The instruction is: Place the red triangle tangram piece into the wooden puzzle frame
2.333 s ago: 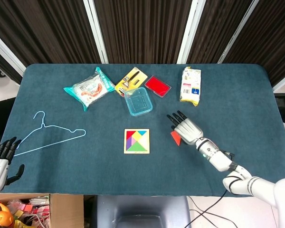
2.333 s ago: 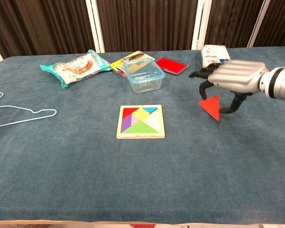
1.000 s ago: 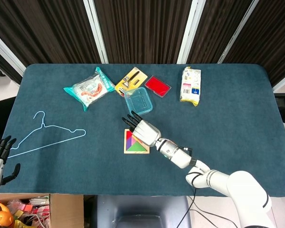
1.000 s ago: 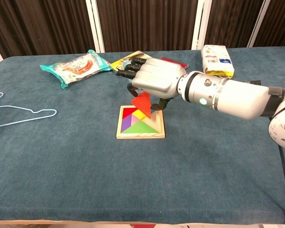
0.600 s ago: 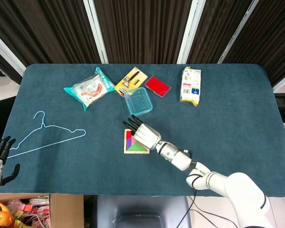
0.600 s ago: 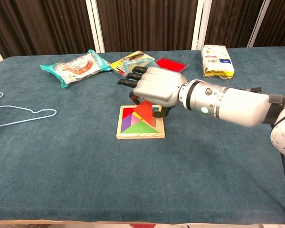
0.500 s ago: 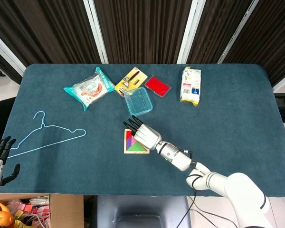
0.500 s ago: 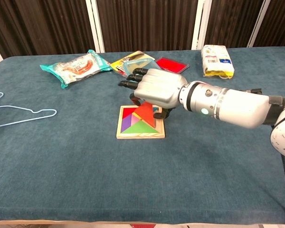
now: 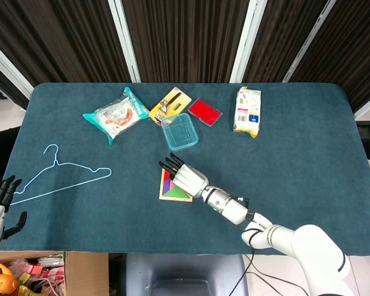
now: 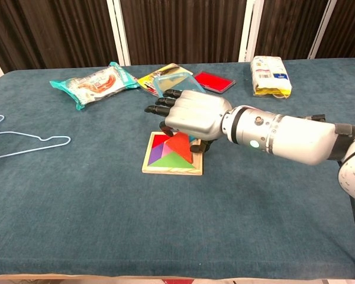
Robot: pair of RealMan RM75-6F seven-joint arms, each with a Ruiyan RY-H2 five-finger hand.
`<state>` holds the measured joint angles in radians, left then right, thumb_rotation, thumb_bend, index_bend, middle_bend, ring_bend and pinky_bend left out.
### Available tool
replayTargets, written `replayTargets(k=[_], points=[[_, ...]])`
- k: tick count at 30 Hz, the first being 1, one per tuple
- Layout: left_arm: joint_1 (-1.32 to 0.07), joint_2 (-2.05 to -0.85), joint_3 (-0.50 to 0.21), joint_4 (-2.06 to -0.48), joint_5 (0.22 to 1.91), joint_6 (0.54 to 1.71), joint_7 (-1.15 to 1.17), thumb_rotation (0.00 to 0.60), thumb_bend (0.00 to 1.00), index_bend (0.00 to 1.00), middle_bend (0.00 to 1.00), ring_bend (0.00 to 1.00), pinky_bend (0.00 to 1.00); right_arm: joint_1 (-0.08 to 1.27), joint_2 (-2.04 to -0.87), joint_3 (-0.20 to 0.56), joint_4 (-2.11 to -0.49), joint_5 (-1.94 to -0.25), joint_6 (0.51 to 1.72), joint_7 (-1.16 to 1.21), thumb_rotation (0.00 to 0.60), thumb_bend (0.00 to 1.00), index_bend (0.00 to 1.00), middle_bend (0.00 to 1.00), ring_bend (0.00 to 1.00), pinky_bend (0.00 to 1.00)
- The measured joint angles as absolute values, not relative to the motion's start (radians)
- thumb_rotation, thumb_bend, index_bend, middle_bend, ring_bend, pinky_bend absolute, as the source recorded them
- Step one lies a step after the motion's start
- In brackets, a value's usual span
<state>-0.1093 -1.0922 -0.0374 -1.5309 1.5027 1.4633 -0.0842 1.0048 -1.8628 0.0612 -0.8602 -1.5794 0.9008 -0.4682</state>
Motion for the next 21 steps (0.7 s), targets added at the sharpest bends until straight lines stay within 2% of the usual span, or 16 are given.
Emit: replayTargets(k=[21], points=[[-0.107,-1.092,-0.032,-1.534,1.516,1.471,-0.080,0.600,0.46,0.00,0.00,0.00,0.11,0.977,-1.814,0.060,-0.944,-1.570,0.907,-0.535,0.600,0.51,0.62,0.05,0.00,0.00]])
